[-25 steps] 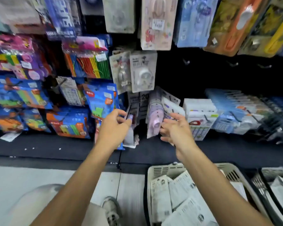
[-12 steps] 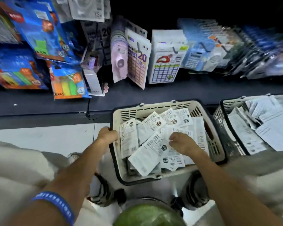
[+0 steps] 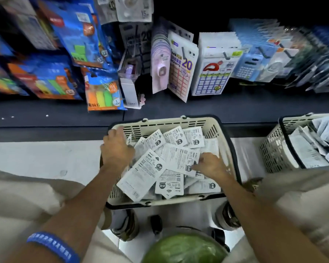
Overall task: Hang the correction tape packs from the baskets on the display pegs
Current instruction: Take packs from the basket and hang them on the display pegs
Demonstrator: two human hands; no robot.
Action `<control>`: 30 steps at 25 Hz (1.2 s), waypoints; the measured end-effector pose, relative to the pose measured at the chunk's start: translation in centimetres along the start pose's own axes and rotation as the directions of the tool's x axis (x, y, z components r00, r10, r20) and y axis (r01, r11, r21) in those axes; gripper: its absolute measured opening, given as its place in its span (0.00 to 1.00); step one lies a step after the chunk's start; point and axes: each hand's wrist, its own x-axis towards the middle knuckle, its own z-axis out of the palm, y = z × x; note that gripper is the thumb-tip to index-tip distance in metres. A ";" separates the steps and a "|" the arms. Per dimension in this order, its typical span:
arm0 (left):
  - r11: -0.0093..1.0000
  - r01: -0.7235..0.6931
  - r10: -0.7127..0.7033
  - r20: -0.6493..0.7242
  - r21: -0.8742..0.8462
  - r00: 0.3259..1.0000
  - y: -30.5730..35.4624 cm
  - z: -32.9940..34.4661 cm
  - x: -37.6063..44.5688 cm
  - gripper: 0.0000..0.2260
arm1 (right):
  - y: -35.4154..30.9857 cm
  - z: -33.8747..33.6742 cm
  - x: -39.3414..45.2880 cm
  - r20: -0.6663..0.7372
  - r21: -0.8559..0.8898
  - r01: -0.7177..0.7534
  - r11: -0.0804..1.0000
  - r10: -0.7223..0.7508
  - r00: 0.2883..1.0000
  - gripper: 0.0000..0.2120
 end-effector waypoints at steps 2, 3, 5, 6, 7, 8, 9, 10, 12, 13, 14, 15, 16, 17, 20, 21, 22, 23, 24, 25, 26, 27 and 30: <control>0.968 -0.245 0.230 0.198 0.053 0.953 1.9 1.6 -2.3 0.27 | -1.4 1.1 0.0 -0.008 0.178 -0.019 0.984 0.021 1.000 0.08; 0.951 -0.274 0.216 0.327 0.141 0.920 2.5 2.9 -3.6 0.29 | -2.1 1.2 -0.1 0.002 0.318 -0.025 0.948 0.026 1.000 0.06; 0.899 -0.267 0.066 0.496 0.346 0.866 3.1 5.3 -6.1 0.39 | -3.6 0.7 -0.2 -0.019 0.532 -0.010 0.846 0.024 1.000 0.04; 0.864 -0.269 0.014 0.515 0.425 0.857 3.2 6.1 -6.8 0.44 | -4.3 0.1 -0.2 -0.060 0.589 0.014 0.808 0.026 0.998 0.06; 0.832 -0.278 -0.005 0.509 0.479 0.861 3.0 6.7 -7.0 0.47 | -5.0 -0.6 -0.3 -0.102 0.632 0.052 0.773 0.016 0.995 0.09; 0.804 -0.290 -0.001 0.490 0.519 0.872 2.8 6.7 -6.9 0.49 | -5.8 -1.3 -0.4 -0.150 0.654 0.106 0.749 -0.009 0.989 0.12; 0.782 -0.286 -0.003 0.462 0.553 0.887 2.4 6.5 -6.4 0.49 | -6.4 -2.2 -0.5 -0.203 0.649 0.158 0.745 -0.030 0.979 0.16; 0.782 -0.262 -0.007 0.428 0.565 0.904 2.1 6.2 -5.7 0.48 | -6.9 -3.3 -0.7 -0.263 0.630 0.203 0.750 -0.039 0.964 0.18; 0.891 -0.138 -0.053 0.399 0.433 0.915 1.6 5.2 -4.1 0.42 | -7.7 -5.9 -0.6 -0.306 0.580 0.263 0.771 -0.093 0.948 0.16; 0.955 -0.048 -0.073 0.388 0.292 0.919 1.5 4.5 -3.3 0.34 | -8.0 -7.4 -0.6 -0.225 0.541 0.267 0.797 -0.169 0.960 0.13; 0.987 0.031 -0.090 0.387 0.155 0.918 1.4 3.8 -2.4 0.25 | -8.5 -8.6 -0.7 -0.083 0.473 0.252 0.844 -0.243 0.967 0.11; 0.993 0.085 -0.112 0.388 0.086 0.915 1.3 2.8 -1.5 0.18 | -9.0 -9.5 -0.6 0.056 0.348 0.248 0.904 -0.284 0.957 0.11; 0.992 0.096 -0.120 0.381 0.081 0.917 1.1 1.6 -0.4 0.15 | -9.5 -10.0 -0.4 0.132 0.167 0.280 0.946 -0.302 0.944 0.11; 0.990 0.091 -0.123 0.359 0.106 0.925 1.0 0.4 0.7 0.14 | -10.1 -10.4 -0.3 0.125 -0.048 0.329 0.943 -0.321 0.939 0.10; 0.982 0.176 -0.158 0.202 -0.074 0.967 0.3 -2.5 3.1 0.12 | -12.0 -11.0 -0.7 0.004 -0.207 0.465 0.861 -0.475 0.880 0.02; 0.944 0.194 -0.144 0.194 -0.266 0.970 0.2 -3.0 3.5 0.11 | -12.7 -11.3 -1.1 0.031 -0.057 0.508 0.859 -0.507 0.861 0.04; 0.859 0.211 -0.109 0.236 -0.466 0.966 0.5 -3.2 3.6 0.10 | -13.4 -11.4 -1.5 0.078 0.110 0.516 0.849 -0.525 0.847 0.05; 0.744 0.245 -0.053 0.310 -0.621 0.949 1.2 -3.3 3.1 0.10 | -14.1 -11.2 -1.6 0.113 0.194 0.498 0.845 -0.524 0.845 0.08; 0.640 0.297 0.004 0.389 -0.709 0.921 2.0 -3.1 2.5 0.11 | -14.8 -10.7 -1.3 0.123 0.189 0.493 0.849 -0.518 0.846 0.11; 0.546 0.355 0.049 0.452 -0.759 0.891 2.7 -2.6 2.1 0.11 | -15.3 -9.9 -1.1 0.114 0.128 0.488 0.863 -0.502 0.858 0.13; 0.444 0.422 0.094 0.510 -0.790 0.855 3.1 -2.0 2.0 0.12 | -15.6 -8.6 -0.7 0.079 0.025 0.473 0.881 -0.473 0.877 0.14; 0.353 0.490 0.160 0.567 -0.797 0.808 3.4 -1.6 1.8 0.15 | -15.7 -7.1 -0.3 0.011 -0.059 0.430 0.901 -0.430 0.903 0.14; 0.363 0.545 0.321 0.651 -0.756 0.688 2.6 -0.6 1.5 0.20 | -14.6 -2.2 1.0 -0.135 0.219 0.296 0.930 -0.272 0.953 0.10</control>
